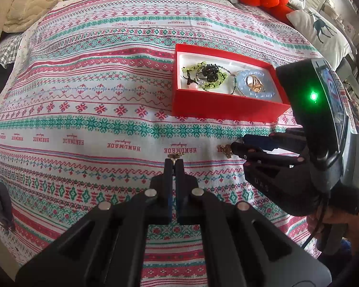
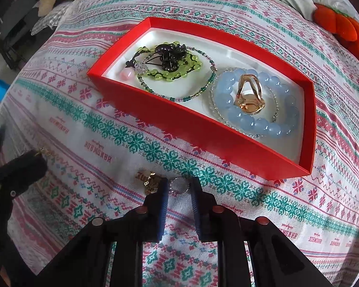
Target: Organize jewelry
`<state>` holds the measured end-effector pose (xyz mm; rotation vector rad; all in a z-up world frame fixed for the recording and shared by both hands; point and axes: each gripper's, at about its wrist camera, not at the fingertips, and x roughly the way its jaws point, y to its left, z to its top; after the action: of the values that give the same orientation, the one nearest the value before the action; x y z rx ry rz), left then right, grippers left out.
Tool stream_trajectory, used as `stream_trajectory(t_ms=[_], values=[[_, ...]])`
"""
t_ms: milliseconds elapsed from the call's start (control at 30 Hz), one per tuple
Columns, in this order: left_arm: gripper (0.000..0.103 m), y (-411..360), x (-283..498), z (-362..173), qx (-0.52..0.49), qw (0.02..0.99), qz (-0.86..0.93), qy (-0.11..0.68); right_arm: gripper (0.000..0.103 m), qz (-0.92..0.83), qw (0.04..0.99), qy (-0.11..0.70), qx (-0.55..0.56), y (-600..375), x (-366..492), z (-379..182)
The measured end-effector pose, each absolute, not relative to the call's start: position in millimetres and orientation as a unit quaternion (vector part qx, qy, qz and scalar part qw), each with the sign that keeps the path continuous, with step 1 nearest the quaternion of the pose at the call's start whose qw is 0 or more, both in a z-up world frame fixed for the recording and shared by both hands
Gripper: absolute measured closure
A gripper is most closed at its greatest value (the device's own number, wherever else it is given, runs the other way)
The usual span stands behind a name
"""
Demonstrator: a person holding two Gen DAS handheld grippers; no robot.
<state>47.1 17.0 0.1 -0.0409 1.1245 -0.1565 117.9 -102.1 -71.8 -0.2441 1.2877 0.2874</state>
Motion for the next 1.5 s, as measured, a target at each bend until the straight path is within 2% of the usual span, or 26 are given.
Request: stream_trajectory(t_ms=[33, 100, 533, 733, 767, 800, 1367, 1500], values=[[0.101, 17.1, 47.1, 0.3, -0.019, 0.843, -0.075, 0.532, 0.086, 0.133, 0.784, 0.596, -0.114, -101.1, 117.8, -71.5], [0.101, 16.9, 46.6, 0.4, -0.019, 0.843, -0.075, 0.532, 0.097, 0.134, 0.784, 0.595, -0.114, -99.1, 117.8, -71.3], [0.101, 10.8, 48.3, -1.6, -0.016, 0.844, -0.074, 0.531, 0.098, 0.143, 0.783, 0.591, -0.129, -96.6, 115.0, -67.3], [0.101, 12.7, 50.0, -1.0, -0.017, 0.845, -0.073, 0.529, 0.096, 0.149, 0.791, 0.583, -0.11, -99.7, 111.4, -56.0], [0.101, 13.0, 49.9, -1.0, -0.017, 0.845, -0.073, 0.529, 0.085, 0.152, 0.788, 0.587, -0.104, -100.8, 111.5, -56.6], [0.101, 13.0, 50.0, -1.1, -0.017, 0.845, -0.074, 0.529, 0.08, 0.152, 0.783, 0.594, -0.101, -104.5, 110.4, -55.9], [0.101, 14.8, 49.3, -1.4, -0.017, 0.846, -0.073, 0.528, 0.08, 0.151, 0.783, 0.587, -0.14, -85.9, 101.3, -78.4], [0.101, 14.6, 48.6, -1.7, -0.016, 0.846, -0.073, 0.528, 0.086, 0.155, 0.78, 0.588, -0.148, -81.5, 98.9, -82.2]])
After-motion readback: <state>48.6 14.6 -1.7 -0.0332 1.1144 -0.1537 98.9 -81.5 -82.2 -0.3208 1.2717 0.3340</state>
